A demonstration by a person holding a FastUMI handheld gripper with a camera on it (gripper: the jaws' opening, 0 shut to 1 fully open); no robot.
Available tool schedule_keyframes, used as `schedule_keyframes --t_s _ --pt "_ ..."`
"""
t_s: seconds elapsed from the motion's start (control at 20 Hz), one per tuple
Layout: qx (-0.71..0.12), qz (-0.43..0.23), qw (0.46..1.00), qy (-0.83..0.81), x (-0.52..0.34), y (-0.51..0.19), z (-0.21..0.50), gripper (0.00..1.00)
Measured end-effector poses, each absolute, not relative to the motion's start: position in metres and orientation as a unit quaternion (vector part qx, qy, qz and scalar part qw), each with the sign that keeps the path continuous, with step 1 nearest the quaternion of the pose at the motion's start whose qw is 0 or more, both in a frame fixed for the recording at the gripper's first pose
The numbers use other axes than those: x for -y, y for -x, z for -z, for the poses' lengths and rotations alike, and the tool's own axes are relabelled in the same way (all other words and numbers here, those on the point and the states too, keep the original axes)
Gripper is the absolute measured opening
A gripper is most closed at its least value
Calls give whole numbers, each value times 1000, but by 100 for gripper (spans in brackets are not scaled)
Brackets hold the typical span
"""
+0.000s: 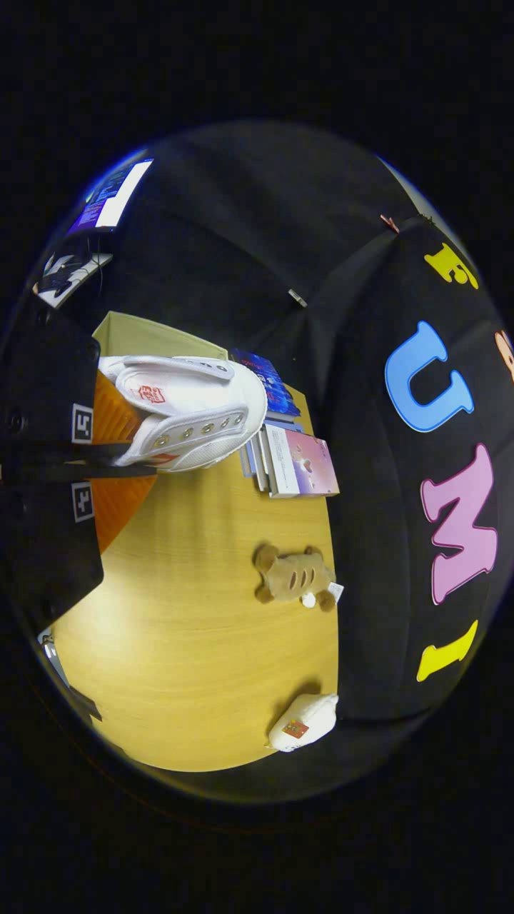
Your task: Open the storage box then place both shoes into the box .Put the left shoe in first, then the right shoe, with the right side of both shoes facing outward in a uniform manner.
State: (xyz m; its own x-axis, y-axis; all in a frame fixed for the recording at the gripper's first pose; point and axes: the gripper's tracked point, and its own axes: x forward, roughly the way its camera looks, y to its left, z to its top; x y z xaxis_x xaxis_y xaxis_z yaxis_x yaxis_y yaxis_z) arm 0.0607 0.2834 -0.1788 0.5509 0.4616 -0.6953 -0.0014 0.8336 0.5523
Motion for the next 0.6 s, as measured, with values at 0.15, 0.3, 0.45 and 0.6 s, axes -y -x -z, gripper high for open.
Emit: schedule_keyframes --t_s 0.15,0.3,0.45,0.6 --pt "-500 -136 815 -260 -332 -60 175 5" --pt "-532 -115 814 -205 -351 -65 185 5" --pt "-565 -107 796 -189 -375 -66 193 5" --pt "-591 -93 781 -181 -384 -69 208 5"
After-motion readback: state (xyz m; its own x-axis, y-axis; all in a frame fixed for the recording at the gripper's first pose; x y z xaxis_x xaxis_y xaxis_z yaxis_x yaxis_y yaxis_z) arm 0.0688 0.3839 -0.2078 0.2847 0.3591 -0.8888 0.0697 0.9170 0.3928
